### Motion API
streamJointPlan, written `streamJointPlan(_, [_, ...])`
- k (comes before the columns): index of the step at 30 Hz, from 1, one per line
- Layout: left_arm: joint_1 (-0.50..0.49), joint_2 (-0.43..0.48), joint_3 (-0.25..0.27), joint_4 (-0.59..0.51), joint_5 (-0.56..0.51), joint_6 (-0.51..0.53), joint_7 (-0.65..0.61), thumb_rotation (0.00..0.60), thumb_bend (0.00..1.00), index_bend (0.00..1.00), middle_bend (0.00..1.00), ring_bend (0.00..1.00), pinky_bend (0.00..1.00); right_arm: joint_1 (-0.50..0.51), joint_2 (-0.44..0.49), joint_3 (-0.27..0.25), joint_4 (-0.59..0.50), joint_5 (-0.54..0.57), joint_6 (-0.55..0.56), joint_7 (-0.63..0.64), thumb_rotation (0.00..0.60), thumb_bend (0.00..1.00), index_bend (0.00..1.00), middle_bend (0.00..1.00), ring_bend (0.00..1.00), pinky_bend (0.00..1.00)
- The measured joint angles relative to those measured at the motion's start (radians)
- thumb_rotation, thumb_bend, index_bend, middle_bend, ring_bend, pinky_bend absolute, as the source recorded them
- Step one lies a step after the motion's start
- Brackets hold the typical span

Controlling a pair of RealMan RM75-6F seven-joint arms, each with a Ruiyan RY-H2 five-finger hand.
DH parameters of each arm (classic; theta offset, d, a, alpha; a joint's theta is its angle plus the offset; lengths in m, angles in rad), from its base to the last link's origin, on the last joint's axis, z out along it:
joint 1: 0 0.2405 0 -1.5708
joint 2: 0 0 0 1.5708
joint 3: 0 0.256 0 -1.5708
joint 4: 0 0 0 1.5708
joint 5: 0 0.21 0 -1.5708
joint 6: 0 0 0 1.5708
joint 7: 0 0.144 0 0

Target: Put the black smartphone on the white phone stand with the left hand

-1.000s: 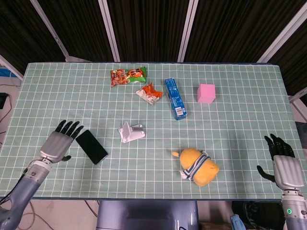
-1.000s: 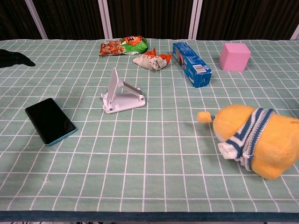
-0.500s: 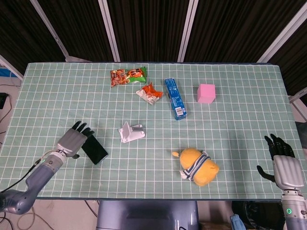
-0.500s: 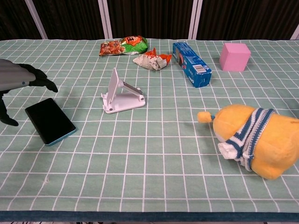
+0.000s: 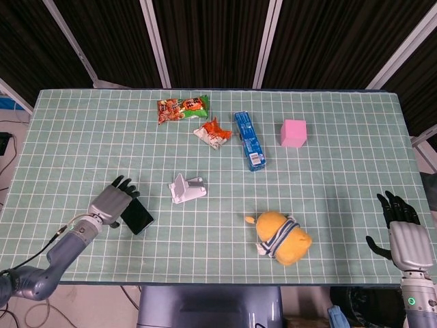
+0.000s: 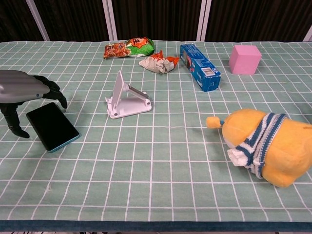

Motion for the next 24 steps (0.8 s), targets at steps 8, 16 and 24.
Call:
streamJointPlan(8, [-0.022,-0.030,0.020,0.013,-0.015,0.003,-0.001,0.600,0.05,0.21,0.19,0.00,0.00,0.000,0.000,0.000,0.000,0.000,0.001,0.000,0.600,0.35,0.00,0.00,0.00,0.12])
streamJointPlan(16, [-0.038,-0.041,0.032,0.018,-0.018,0.012,-0.009,0.600,0.08,0.23,0.21,0.00,0.00,0.000,0.000,-0.001,0.000,0.000,0.001,0.001,0.600,0.35,0.00,0.00,0.00,0.12])
streamJointPlan(24, [-0.048,-0.038,0.049,0.020,-0.024,0.009,-0.022,0.600,0.08,0.24,0.22,0.00,0.00,0.000,0.000,-0.001,0.000,0.000,0.001,0.002,0.600,0.35,0.00,0.00,0.00,0.12])
